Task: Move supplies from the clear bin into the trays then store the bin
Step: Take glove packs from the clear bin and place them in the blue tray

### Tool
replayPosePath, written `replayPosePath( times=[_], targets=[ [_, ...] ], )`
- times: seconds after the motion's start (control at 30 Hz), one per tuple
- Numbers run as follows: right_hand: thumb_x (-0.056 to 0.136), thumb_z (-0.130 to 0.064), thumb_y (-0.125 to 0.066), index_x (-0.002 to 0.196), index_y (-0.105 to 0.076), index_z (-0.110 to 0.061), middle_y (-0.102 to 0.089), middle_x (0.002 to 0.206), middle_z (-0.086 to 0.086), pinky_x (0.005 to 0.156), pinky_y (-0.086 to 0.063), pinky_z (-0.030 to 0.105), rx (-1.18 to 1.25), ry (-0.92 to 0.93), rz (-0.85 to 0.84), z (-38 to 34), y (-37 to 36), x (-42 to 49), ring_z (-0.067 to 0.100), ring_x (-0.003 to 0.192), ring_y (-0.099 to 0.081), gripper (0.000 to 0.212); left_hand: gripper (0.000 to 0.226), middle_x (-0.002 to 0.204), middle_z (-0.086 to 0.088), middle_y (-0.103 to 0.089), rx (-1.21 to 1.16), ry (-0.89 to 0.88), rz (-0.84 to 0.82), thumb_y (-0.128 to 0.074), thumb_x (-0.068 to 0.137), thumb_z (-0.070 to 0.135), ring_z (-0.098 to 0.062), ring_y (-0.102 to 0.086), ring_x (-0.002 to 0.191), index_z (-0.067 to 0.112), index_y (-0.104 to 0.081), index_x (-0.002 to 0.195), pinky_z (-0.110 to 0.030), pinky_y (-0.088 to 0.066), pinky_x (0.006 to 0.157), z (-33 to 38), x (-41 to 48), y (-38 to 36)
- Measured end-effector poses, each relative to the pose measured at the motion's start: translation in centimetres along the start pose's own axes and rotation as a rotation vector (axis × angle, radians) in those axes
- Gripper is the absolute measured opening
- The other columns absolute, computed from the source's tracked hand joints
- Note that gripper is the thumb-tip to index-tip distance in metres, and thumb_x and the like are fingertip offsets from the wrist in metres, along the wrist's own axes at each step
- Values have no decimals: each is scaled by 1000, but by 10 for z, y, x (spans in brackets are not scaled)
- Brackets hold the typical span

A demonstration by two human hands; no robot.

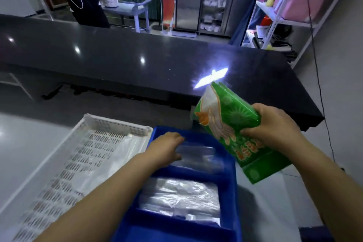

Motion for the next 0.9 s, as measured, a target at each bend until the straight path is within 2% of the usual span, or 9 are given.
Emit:
replayPosePath(
  times=[0.07, 0.17, 0.27, 0.43, 0.5, 0.6, 0.7, 0.8, 0.9],
  targets=[
    [60, -36, -79, 75, -50, -31, -56, 66, -13, 48, -32, 25, -29, -15, -3, 14, 1, -2, 17, 66, -57, 33, 69, 140, -3, -44, 68, -44, -121, -70, 77, 34, -23, -38, 128, 17, -41, 137, -36, -37, 103, 5, 19, -13],
    [61, -33, -79, 79, -52, -31, -60, 70, -11, 56, -44, 32, -17, -68, -7, 31, 0, -9, 16, 69, -59, 32, 74, 137, -5, -45, 164, -114, -289, -71, 75, 41, -27, -41, 123, 21, -38, 138, -41, -40, 99, 8, 34, -27],
    [62, -31, -78, 84, -55, -29, -63, 74, -9, 60, -46, 34, -17, -125, 3, 42, -1, -19, 19, 71, -60, 32, 71, 131, -9, -43, 196, -169, -352, -70, 76, 42, -32, -43, 117, 21, -39, 137, -47, -43, 94, 6, 41, -32],
    [63, -32, -77, 88, -57, -30, -59, 71, -9, 57, -43, 31, -68, -195, 23, 44, -4, -35, 21, 70, -59, 33, 63, 128, -12, -43, 283, -258, -275, -69, 78, 27, -32, -44, 113, 17, -38, 133, -44, -42, 86, 8, 42, -36],
    [63, -32, -77, 88, -56, -30, -61, 71, -7, 54, -41, 29, -89, -213, 35, 40, -5, -38, 20, 68, -59, 33, 60, 126, -11, -45, 192, -232, -263, -71, 77, 22, -31, -48, 110, 14, -41, 128, -40, -43, 85, 5, 40, -37],
    [63, -33, -77, 86, -55, -30, -58, 68, -10, 49, -35, 24, -115, -214, 51, 31, -6, -38, 17, 64, -57, 32, 36, 115, -13, -55, 64, -188, -263, -69, 76, 13, -30, -56, 100, 10, -53, 108, -31, -40, 73, 1, 39, -36],
    [64, -33, -77, 85, -54, -29, -60, 68, -9, 49, -37, 24, -131, -189, 69, 21, -9, -36, 17, 63, -58, 31, 14, 103, -11, -64, 18, -163, -220, -62, 79, 12, -29, -60, 93, 12, -60, 92, -31, -38, 66, -1, 32, -32],
    [65, -34, -76, 86, -53, -30, -56, 65, -12, 49, -36, 23, -144, -150, 104, 9, -9, -31, 17, 61, -56, 31, 12, 101, -12, -64, 69, -155, -99, -58, 81, 12, -30, -58, 92, 11, -59, 94, -34, -38, 66, 0, 24, -21],
    [67, -34, -73, 87, -53, -29, -62, 69, -9, 56, -47, 33, -123, -102, 112, -9, -8, -22, 20, 65, -60, 28, 16, 98, -13, -60, 160, -157, 54, -56, 80, 6, -31, -56, 90, 9, -54, 96, -34, -34, 63, 5, 5, -2]
  ],
)
Point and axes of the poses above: each hand's wrist, its own x-axis towards the middle knuckle, its own y-axis out of the back of the hand, z = x × y, the point moved 3 cm from there along x, towards the middle knuckle
